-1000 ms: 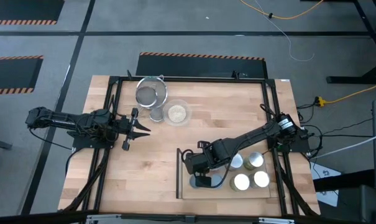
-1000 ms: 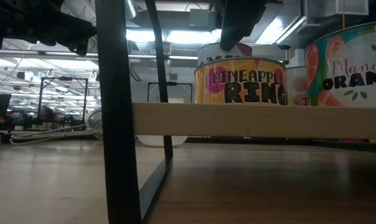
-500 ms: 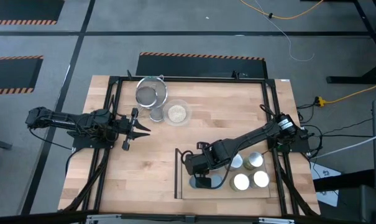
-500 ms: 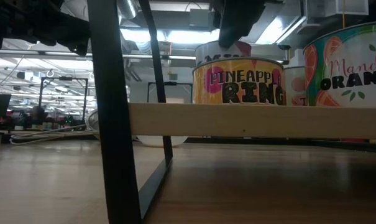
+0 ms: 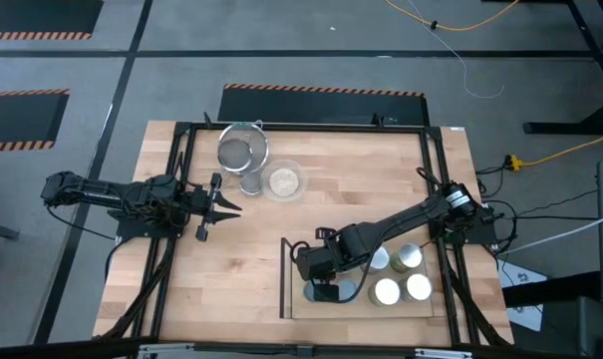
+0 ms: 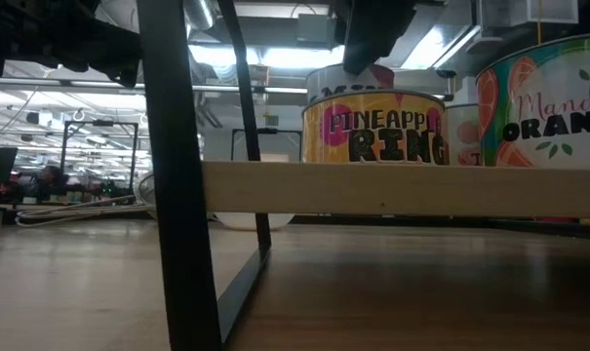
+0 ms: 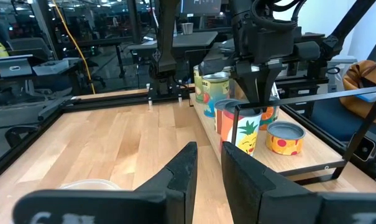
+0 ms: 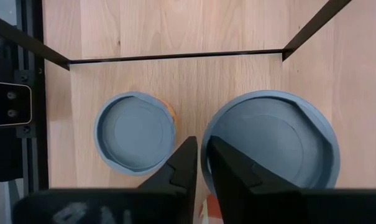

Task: Pick and place cans onto a shelf
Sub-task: Put the white can on the shelf aligned with the other yellow can, then return to Home Position

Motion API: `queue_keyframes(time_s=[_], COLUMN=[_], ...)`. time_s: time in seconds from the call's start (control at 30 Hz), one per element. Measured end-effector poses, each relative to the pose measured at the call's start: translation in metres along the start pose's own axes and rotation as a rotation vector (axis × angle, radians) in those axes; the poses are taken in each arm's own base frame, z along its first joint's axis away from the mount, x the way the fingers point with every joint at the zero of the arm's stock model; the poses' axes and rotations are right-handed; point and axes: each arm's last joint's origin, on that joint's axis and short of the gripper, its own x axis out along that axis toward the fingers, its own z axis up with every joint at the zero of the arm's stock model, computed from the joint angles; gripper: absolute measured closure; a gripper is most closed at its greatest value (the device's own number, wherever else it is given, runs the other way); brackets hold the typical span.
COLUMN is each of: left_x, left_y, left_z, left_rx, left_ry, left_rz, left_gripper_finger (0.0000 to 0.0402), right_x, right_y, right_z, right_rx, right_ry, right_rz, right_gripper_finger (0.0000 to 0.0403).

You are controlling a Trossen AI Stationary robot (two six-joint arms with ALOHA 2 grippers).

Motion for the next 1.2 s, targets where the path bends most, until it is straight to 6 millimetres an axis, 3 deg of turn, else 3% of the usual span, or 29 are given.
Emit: queue_keyframes(time_s=[0.47, 0.63, 0.93, 1.2], left_x=[0.000, 0.000, 0.000, 0.000], left_y=[0.000, 0.000, 0.000, 0.000], left_z=[0.000, 0.000, 0.000, 0.000], left_rx=[0.000, 0.000, 0.000, 0.000], left_ry=[0.001, 0.000, 0.001, 0.000], left_rz=[0.000, 0.000, 0.000, 0.000], left_gripper_finger=[0.0335, 0.0335, 0.0335, 0.0335], right_x=[-0.016, -0.031, -0.091, -0.160], right_y=[0.002, 0.003, 0.002, -0.010], right_z=[0.006, 0.010, 0.016, -0.012], right_rx=[-0.002, -0.009, -0.134, -0.221], right_ry=[-0.014, -0.023, -0.041, -0.102], right_rz=[0.003, 0.006, -0.048, -0.253], right_gripper_finger=[0.0351, 0.0351, 0.0352, 0.0352])
